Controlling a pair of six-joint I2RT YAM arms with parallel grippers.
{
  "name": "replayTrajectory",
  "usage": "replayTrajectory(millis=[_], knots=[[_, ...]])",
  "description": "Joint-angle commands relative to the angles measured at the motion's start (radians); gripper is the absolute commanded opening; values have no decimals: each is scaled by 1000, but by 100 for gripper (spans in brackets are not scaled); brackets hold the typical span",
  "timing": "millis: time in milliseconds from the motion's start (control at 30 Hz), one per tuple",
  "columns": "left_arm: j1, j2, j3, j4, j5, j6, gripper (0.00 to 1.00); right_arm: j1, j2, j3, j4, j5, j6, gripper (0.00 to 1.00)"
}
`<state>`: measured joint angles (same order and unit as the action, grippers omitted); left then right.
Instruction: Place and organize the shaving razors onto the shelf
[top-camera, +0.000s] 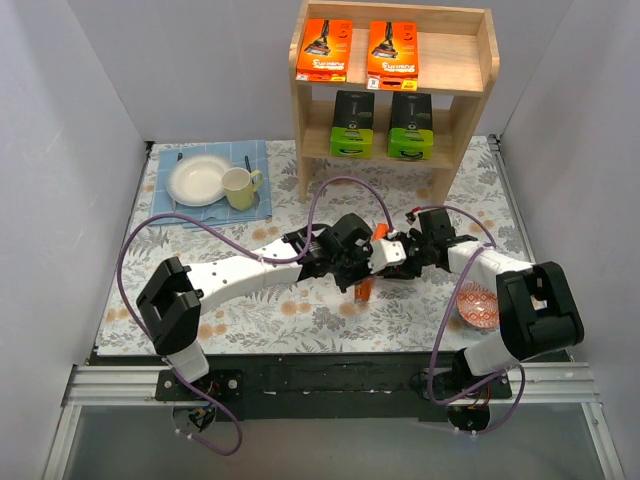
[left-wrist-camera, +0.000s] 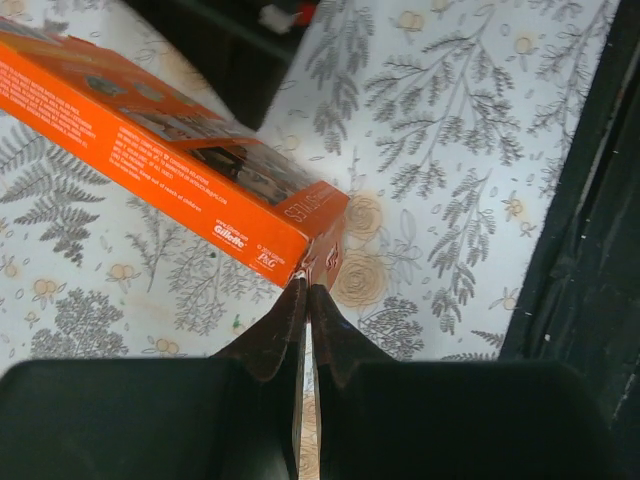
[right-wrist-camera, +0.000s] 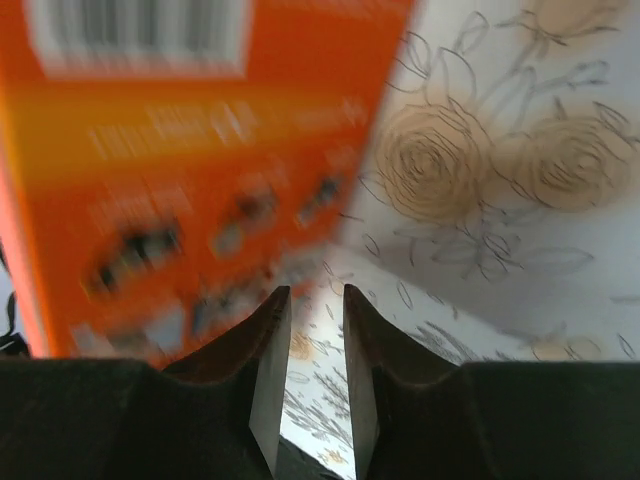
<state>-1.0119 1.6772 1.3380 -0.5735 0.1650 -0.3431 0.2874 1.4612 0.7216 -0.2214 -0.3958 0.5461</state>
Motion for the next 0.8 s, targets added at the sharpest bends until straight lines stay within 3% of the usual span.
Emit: replayTrajectory(millis=[0, 67, 300, 500, 667, 767], knots=[[-53, -30, 7, 0, 28, 19, 0, 21, 71, 22, 160, -84, 61, 35], [-74, -22, 4, 7, 39, 4, 0, 27, 115, 22, 212, -106, 95, 35], [-97, 27, 6, 60, 64, -54, 29, 21, 171, 44, 169, -87, 98, 36], [-90, -23, 18, 113, -86, -125, 48, 4, 131, 19, 163, -80, 100, 40], [93, -105, -45, 141, -50, -429, 56, -25, 111, -8, 130, -61, 74, 46], [211, -125, -137, 185, 103, -596, 58, -48, 90, -24, 120, -61, 54, 50]])
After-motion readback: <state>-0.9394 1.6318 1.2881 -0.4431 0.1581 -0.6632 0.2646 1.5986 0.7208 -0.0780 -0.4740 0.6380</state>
